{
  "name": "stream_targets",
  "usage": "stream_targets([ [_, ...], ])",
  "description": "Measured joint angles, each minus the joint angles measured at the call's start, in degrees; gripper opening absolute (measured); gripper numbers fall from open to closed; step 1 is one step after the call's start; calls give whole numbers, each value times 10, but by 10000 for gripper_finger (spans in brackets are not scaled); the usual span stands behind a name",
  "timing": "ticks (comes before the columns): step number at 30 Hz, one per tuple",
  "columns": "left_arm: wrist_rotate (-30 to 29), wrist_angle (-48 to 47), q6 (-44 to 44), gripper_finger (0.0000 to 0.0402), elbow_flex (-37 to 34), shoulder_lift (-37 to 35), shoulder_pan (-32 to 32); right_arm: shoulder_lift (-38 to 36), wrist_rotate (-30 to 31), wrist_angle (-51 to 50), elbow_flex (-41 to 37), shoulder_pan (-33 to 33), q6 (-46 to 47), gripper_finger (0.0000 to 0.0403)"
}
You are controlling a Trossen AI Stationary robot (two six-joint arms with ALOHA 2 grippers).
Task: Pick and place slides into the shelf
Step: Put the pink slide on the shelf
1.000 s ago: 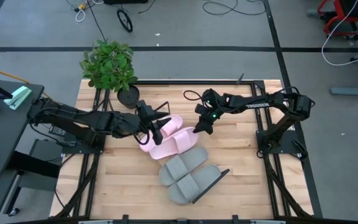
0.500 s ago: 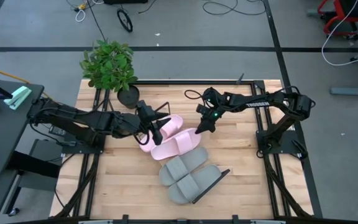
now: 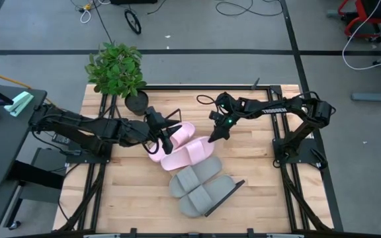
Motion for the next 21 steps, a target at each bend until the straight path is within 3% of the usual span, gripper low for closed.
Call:
stream_targets([
  [21,0,0,12,83,0,0,0,5,-81,1,0,-36,97,30],
])
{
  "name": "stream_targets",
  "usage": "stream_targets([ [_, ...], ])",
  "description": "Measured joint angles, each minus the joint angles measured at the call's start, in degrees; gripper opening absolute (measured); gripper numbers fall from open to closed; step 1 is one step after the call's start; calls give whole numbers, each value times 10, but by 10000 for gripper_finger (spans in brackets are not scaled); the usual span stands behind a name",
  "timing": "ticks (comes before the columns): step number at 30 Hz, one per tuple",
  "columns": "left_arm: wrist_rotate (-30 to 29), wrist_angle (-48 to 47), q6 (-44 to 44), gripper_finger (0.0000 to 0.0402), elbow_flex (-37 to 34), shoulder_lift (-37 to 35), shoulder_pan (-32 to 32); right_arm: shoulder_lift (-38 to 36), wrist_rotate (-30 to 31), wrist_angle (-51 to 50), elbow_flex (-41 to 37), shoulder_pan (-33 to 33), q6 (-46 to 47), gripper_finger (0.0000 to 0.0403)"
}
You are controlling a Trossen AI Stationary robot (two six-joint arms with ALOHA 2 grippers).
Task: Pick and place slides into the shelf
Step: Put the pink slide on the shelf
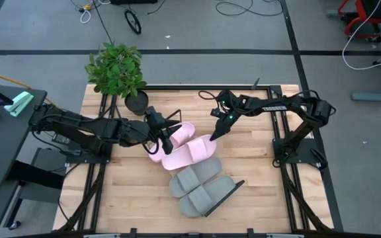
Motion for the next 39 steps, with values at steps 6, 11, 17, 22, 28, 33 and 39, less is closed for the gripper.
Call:
stream_targets([
  [6,0,0,6,78,0,0,0,40,-9,-1,0,0,18,30],
  [11,0,0,6,82,0,0,0,61,-13,-3,6,-4,22,30],
  [17,0,0,6,75,0,0,0,64,-25,-4,57,-24,18,30],
  [22,0,0,8,74,0,0,0,64,-49,-42,95,-38,0,30],
  [28,0,0,8,79,0,0,0,64,-63,-113,96,-37,-42,30],
  [33,0,0,8,73,0,0,0,77,-46,-131,96,-29,-64,30],
  [39,0,0,10,69,0,0,1,116,-21,-130,96,-13,-78,30],
])
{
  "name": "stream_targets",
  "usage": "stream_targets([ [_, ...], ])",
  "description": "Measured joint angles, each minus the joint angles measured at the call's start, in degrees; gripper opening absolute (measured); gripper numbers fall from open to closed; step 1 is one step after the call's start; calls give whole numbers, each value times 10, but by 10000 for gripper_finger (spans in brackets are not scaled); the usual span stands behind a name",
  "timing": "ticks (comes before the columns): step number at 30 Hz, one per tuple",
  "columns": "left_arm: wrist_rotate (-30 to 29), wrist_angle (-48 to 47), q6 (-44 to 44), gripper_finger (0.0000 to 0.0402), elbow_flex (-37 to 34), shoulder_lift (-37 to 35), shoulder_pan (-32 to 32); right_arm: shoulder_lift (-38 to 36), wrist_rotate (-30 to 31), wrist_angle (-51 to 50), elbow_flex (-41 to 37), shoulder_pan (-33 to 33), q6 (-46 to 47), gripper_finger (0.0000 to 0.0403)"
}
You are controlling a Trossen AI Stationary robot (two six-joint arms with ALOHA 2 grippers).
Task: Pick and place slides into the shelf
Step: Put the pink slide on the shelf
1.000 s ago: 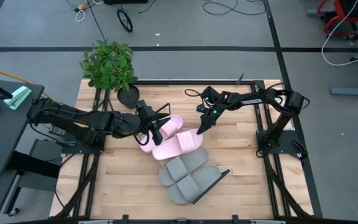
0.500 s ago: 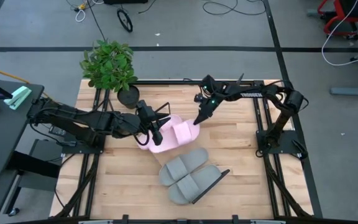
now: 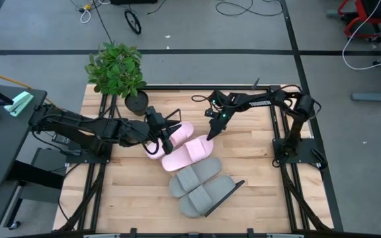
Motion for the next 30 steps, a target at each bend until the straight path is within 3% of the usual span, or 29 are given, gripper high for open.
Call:
stream_targets([
  [17,0,0,-3,67,0,0,1,18,9,69,0,19,5,39],
  [30,0,0,-4,74,0,0,1,17,53,70,0,23,-44,90],
])
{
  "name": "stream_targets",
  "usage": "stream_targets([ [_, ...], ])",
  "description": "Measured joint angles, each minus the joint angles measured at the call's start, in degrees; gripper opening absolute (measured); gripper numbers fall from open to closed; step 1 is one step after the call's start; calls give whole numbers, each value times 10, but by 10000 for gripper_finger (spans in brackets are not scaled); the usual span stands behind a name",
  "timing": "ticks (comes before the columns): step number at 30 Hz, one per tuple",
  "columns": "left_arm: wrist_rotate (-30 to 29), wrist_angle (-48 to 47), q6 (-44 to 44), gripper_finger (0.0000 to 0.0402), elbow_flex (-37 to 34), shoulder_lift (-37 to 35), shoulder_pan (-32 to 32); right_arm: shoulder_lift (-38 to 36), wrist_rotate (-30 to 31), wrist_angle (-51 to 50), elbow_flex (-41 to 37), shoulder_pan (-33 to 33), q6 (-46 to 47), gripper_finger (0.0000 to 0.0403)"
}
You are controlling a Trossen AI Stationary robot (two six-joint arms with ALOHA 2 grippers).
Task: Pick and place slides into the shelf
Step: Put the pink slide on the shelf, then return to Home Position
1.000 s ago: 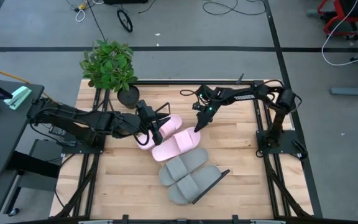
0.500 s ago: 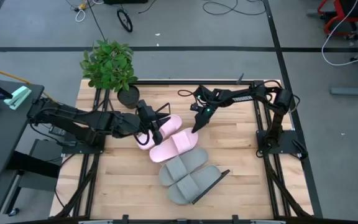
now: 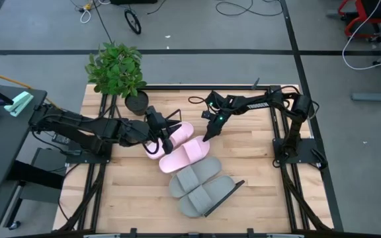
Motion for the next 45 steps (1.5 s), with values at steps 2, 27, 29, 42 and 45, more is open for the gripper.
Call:
stream_targets([
  [2,0,0,0,72,0,0,0,0,3,3,0,3,-1,103],
  [27,0,3,-3,65,-11,0,0,-52,30,-62,0,-15,-56,224],
  [29,0,3,-2,68,-11,0,0,-60,31,-87,0,-21,-68,229],
  [42,0,-6,60,10,-11,0,-1,-220,79,-162,0,-24,-204,125],
  [45,0,-8,65,8,-11,0,-1,-268,100,-178,0,0,-234,47],
])
